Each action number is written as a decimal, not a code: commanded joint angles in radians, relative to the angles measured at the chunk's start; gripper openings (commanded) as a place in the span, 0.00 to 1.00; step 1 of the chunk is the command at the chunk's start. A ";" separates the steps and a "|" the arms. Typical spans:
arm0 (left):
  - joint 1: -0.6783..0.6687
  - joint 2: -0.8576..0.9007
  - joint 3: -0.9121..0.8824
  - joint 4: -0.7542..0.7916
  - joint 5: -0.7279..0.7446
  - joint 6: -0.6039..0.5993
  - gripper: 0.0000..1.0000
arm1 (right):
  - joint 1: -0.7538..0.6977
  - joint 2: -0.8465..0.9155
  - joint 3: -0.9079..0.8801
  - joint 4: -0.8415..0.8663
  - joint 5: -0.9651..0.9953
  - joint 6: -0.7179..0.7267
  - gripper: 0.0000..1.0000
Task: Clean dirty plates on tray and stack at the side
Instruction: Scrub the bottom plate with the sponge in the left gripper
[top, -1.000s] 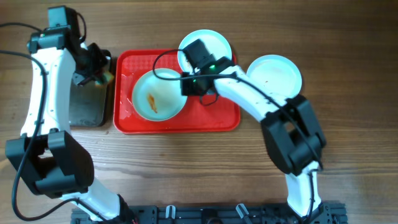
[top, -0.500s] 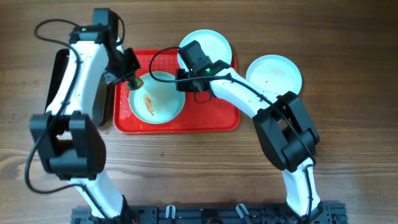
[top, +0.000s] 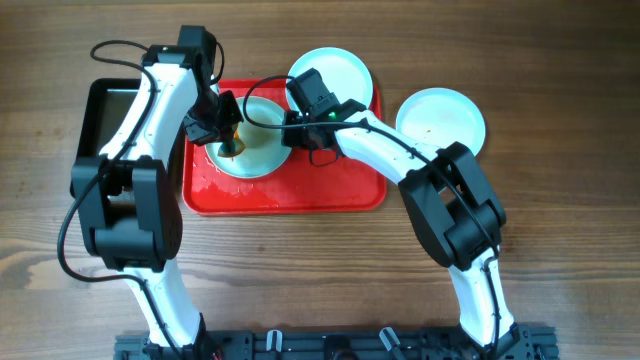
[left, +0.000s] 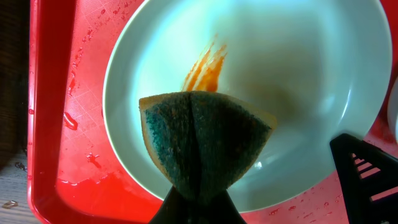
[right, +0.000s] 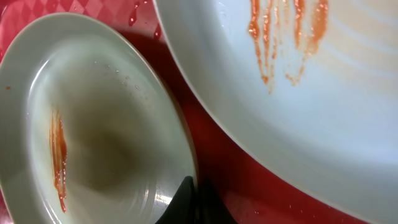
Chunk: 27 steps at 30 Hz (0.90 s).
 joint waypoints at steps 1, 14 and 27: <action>-0.006 0.011 -0.007 0.000 0.017 -0.018 0.04 | -0.008 0.026 0.012 -0.018 0.021 0.072 0.04; -0.033 0.011 -0.329 0.359 -0.006 -0.037 0.04 | -0.008 0.026 0.012 -0.014 0.017 0.042 0.04; -0.029 0.013 -0.363 0.639 -0.287 0.120 0.04 | -0.008 0.026 0.012 -0.040 0.003 0.018 0.04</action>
